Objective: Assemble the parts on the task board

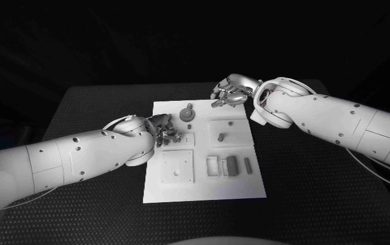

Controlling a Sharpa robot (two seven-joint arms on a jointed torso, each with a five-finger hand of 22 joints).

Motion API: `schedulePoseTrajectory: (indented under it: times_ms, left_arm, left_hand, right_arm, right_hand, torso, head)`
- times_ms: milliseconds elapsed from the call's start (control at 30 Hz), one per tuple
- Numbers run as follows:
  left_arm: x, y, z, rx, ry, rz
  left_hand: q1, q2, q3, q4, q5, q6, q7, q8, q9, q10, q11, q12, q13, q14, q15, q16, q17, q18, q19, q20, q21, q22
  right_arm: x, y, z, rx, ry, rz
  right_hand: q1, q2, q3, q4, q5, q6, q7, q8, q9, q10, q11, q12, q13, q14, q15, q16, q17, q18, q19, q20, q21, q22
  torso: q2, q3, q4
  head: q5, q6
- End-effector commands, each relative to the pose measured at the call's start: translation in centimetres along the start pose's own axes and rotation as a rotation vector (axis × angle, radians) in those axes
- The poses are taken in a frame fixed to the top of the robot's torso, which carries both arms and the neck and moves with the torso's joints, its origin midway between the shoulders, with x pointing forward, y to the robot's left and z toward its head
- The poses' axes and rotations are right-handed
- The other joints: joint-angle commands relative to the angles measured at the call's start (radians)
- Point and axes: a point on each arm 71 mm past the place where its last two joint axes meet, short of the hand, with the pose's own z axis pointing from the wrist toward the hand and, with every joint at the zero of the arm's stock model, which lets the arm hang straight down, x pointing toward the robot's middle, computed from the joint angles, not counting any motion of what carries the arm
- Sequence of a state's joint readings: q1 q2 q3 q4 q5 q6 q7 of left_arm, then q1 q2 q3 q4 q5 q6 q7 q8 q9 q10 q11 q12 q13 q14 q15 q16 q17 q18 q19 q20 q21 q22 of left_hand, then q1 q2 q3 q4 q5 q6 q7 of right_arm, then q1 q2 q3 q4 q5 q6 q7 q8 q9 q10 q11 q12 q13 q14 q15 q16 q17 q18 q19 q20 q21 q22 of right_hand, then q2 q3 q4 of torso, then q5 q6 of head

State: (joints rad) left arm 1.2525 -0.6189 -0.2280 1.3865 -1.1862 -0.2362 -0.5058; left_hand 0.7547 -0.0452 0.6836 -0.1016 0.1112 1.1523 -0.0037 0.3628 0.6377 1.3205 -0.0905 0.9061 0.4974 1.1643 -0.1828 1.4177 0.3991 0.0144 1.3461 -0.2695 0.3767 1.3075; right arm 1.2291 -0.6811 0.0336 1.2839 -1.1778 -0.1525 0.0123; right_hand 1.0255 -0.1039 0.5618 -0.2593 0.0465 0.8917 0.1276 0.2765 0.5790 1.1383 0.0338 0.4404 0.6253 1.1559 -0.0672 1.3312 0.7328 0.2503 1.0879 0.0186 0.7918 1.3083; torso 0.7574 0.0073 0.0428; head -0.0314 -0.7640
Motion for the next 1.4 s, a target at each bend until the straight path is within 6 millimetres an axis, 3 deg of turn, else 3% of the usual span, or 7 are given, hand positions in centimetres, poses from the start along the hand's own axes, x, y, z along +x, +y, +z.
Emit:
schedulePoseTrajectory:
  times_ms: [33,100,167,500,867,1233,1400]
  left_arm:
    - [0.46,0.08,0.0,-0.009,0.03,0.009]
    - [0.46,0.09,0.01,-0.01,0.031,0.008]
    - [0.47,0.1,0.01,-0.011,0.032,0.008]
    - [0.45,0.22,0.04,-0.015,0.035,0.008]
    - [0.4,0.35,0.05,-0.015,0.034,0.005]
    - [0.52,0.4,-0.15,-0.007,0.052,-0.001]
    - [0.63,0.32,-0.28,-0.001,0.061,-0.003]
  left_hand:
    - [0.001,-0.022,-0.007,0.008,-0.007,0.013,0.026,-0.002,0.002,-0.007,0.003,0.005,0.001,-0.001,-0.005,0.006,-0.002,-0.014,-0.001,-0.005,0.005,0.022]
    - [-0.003,-0.032,-0.015,0.011,-0.008,0.013,0.026,-0.002,0.002,-0.007,0.003,0.005,0.002,-0.001,-0.004,0.006,-0.002,-0.014,-0.001,-0.005,0.005,0.022]
    - [-0.019,-0.014,-0.086,-0.016,0.055,0.007,0.029,0.0,0.007,-0.011,0.002,0.007,0.004,-0.004,-0.003,0.009,-0.002,-0.006,-0.006,0.002,0.009,0.023]
    - [-0.032,-0.036,-0.119,-0.012,0.045,0.005,0.026,-0.002,0.008,-0.013,0.003,0.006,0.004,-0.006,-0.005,0.009,-0.004,-0.007,-0.01,-0.001,0.007,0.021]
    - [-0.03,-0.032,-0.12,-0.007,0.044,0.005,0.026,-0.003,0.008,-0.013,0.003,0.006,0.004,-0.007,-0.005,0.009,-0.005,-0.007,-0.01,-0.002,0.007,0.02]
    - [-0.026,-0.074,-0.128,0.003,0.041,0.005,0.026,-0.004,0.008,-0.013,0.002,0.006,0.005,-0.007,-0.006,0.01,-0.006,-0.008,-0.009,-0.004,0.006,0.02]
    - [-0.022,-0.076,-0.126,0.004,0.041,0.006,0.025,-0.004,0.008,-0.013,0.002,0.006,0.005,-0.007,-0.006,0.01,-0.007,-0.008,-0.009,-0.004,0.005,0.02]
  right_arm:
    - [0.14,0.05,0.01,-0.004,0.014,0.001]
    - [0.14,0.05,0.01,-0.004,0.013,0.001]
    - [0.14,0.06,0.01,-0.004,0.013,0.001]
    - [0.15,0.03,0.0,-0.003,0.016,0.001]
    - [0.13,-0.01,-0.02,-0.002,0.016,0.001]
    - [0.18,-0.04,-0.05,-0.002,0.018,0.002]
    - [0.18,-0.09,-0.05,0.0,0.018,0.002]
  right_hand:
    - [-0.006,-0.002,0.001,0.001,0.004,0.016,0.021,-0.006,0.002,-0.002,0.007,-0.005,-0.001,-0.007,-0.001,-0.006,-0.001,0.012,-0.007,0.003,-0.004,0.014]
    - [-0.006,-0.002,0.001,0.001,0.004,0.016,0.021,-0.006,0.002,-0.002,0.007,-0.005,-0.001,-0.007,-0.001,-0.006,-0.001,0.012,-0.007,0.003,-0.004,0.014]
    - [-0.007,-0.002,0.001,0.001,0.004,0.016,0.021,-0.006,0.002,-0.002,0.007,-0.005,-0.001,-0.007,-0.001,-0.006,-0.001,0.012,-0.007,0.003,-0.004,0.014]
    - [-0.008,-0.003,0.001,0.001,0.004,0.015,0.022,-0.006,0.002,-0.002,0.008,-0.004,-0.001,-0.007,-0.001,-0.006,-0.001,0.012,-0.007,0.003,-0.004,0.014]
    - [-0.008,-0.003,0.001,0.002,0.004,0.015,0.022,-0.007,0.002,-0.002,0.008,-0.004,-0.001,-0.008,-0.001,-0.006,-0.002,0.012,-0.007,0.003,-0.004,0.014]
    - [-0.008,-0.003,0.001,0.002,0.004,0.015,0.022,-0.007,0.002,-0.002,0.008,-0.004,-0.001,-0.008,-0.001,-0.006,-0.002,0.012,-0.007,0.003,-0.004,0.014]
    - [-0.008,-0.003,0.001,0.002,0.004,0.015,0.022,-0.007,0.002,-0.002,0.008,-0.004,-0.001,-0.008,-0.001,-0.006,-0.002,0.012,-0.007,0.003,-0.005,0.014]
  torso:
    - [0.0,0.0001,0.0004]
    - [0.0,-0.0001,0.0005]
    - [0.0,-0.0002,0.0005]
    - [0.0,-0.0002,0.0005]
    - [0.0,-0.0009,0.0009]
    - [0.0,-0.0015,0.0013]
    - [0.0,-0.002,0.0012]
  head:
    - [-0.001,0.0]
    - [-0.002,0.0]
    - [-0.002,0.001]
    - [-0.003,0.001]
    - [-0.003,0.001]
    - [-0.003,0.0]
    - [-0.003,-0.001]
